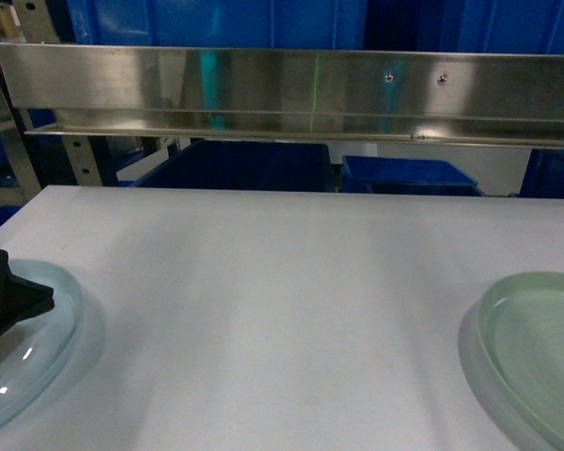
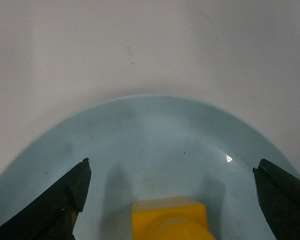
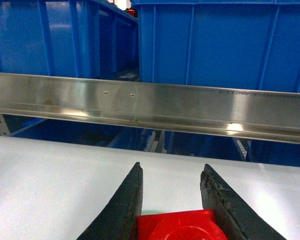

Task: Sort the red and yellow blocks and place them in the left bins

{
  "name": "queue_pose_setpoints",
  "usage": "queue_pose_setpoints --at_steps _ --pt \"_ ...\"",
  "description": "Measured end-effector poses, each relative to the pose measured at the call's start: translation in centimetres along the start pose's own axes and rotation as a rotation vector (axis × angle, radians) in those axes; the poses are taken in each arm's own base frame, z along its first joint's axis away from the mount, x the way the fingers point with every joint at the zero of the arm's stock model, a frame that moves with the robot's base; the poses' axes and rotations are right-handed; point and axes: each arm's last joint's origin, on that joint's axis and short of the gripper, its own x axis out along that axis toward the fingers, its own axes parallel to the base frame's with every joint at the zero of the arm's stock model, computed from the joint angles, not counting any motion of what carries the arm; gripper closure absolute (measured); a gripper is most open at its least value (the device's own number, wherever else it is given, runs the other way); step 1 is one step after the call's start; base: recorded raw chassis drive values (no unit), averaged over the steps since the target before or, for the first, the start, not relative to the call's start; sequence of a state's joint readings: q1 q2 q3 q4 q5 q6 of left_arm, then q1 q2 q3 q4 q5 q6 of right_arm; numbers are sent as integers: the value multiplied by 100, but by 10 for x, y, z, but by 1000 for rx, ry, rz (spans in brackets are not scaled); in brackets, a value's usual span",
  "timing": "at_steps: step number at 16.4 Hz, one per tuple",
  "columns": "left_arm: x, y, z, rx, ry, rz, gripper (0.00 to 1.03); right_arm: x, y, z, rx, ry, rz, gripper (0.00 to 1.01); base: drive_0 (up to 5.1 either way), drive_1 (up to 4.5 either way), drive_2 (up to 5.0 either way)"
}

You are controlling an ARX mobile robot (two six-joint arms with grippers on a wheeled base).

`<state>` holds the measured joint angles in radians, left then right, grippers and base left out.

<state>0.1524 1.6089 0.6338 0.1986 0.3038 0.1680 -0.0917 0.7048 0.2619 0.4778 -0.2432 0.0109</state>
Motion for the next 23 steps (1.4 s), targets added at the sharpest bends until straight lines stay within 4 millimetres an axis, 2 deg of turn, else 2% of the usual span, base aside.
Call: queue_pose_setpoints --at_steps 4,8,10,14,15,21,23 --pt "-2 2 1 -38 -5 -4 5 0 0 0 0 0 0 73 0 0 0" --pt "-3 2 -1 19 -14 55 5 0 0 0 0 0 0 73 0 0 0" --pt "-3 2 -5 16 14 62 17 0 0 0 0 0 0 73 0 0 0" --pt "-3 -2 -16 15 42 71 67 0 0 0 0 0 0 73 0 0 0" --pt "-3 -2 -16 22 27 91 74 0 0 0 0 0 0 73 0 0 0" --pt "-7 3 -15 44 -9 109 76 0 0 0 0 0 0 73 0 0 0" --pt "-13 5 -1 37 -87 114 76 0 0 0 0 0 0 73 0 0 0"
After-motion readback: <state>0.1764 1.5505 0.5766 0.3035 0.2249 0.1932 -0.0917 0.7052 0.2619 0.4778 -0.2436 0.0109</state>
